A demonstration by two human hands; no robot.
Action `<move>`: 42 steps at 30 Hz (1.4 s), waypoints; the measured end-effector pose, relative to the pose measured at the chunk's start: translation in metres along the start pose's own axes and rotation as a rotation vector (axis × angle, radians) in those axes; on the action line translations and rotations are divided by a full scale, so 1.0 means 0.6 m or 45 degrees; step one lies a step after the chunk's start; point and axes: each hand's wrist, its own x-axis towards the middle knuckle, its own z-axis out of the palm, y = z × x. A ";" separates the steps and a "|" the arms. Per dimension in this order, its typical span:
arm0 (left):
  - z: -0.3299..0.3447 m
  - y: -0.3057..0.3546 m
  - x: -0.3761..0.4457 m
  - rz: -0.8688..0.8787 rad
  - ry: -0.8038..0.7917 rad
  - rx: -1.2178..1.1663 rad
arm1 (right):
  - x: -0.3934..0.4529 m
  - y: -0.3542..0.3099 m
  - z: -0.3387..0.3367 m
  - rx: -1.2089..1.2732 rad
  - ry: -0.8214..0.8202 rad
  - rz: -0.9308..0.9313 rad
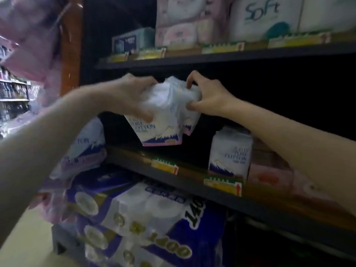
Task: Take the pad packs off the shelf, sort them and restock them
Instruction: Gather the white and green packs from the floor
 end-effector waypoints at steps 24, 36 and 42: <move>0.388 0.064 0.286 0.018 -0.120 -0.115 | 0.078 0.262 0.080 -0.116 -0.376 0.319; 0.344 0.039 0.175 0.028 0.469 -0.543 | 0.002 0.191 0.027 -0.070 -0.359 0.151; 0.320 0.072 0.073 0.073 0.896 -0.584 | -0.100 0.144 0.009 -0.131 -0.072 -0.053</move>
